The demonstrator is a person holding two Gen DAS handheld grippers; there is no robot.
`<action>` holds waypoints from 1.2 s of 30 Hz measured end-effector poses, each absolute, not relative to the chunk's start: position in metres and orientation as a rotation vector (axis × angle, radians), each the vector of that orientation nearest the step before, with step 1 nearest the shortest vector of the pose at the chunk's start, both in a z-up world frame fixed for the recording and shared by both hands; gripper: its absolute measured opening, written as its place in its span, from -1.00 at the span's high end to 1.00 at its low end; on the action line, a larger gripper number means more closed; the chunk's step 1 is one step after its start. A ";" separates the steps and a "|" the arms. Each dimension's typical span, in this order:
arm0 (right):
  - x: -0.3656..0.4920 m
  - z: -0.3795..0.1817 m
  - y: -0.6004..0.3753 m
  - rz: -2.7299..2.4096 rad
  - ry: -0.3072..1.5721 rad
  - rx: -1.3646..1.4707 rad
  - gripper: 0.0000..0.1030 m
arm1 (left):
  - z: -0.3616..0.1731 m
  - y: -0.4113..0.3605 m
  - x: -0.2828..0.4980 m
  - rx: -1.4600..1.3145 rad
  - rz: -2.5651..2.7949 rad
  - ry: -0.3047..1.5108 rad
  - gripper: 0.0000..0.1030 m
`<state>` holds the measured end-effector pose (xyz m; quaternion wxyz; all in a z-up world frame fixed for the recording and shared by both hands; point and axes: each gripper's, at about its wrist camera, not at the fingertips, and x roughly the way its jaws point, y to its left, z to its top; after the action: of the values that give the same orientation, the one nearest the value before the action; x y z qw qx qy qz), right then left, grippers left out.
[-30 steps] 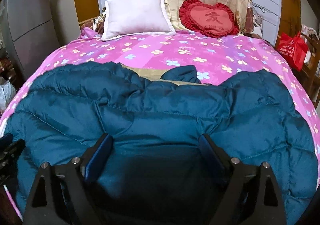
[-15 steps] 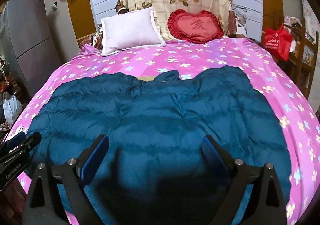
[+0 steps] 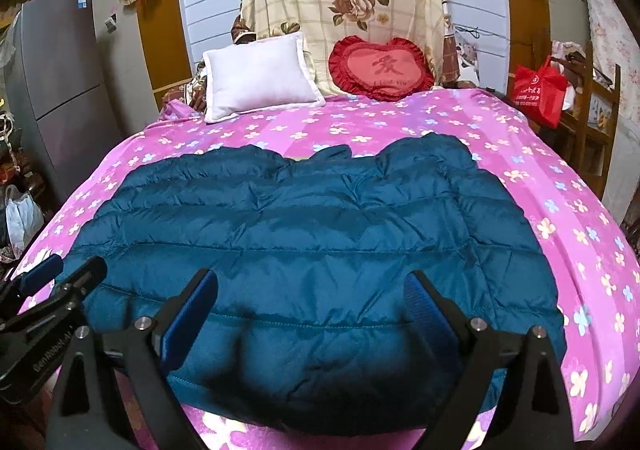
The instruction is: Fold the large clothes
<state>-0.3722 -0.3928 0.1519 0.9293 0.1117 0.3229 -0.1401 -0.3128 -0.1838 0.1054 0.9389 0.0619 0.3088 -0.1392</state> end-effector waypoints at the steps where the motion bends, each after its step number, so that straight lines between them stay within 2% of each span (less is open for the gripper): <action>1: -0.373 0.152 -0.393 -0.285 0.661 0.228 -0.87 | 0.105 -0.184 -0.313 0.127 -0.283 0.631 0.06; 36: -0.379 0.144 -0.388 -0.263 0.640 0.214 -0.87 | 0.101 -0.180 -0.315 0.114 -0.279 0.621 0.06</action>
<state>-0.3788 -0.3884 0.1438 0.9352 0.1047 0.3129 -0.1287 -0.3146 -0.1802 0.1005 0.9410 0.0558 0.3044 -0.1367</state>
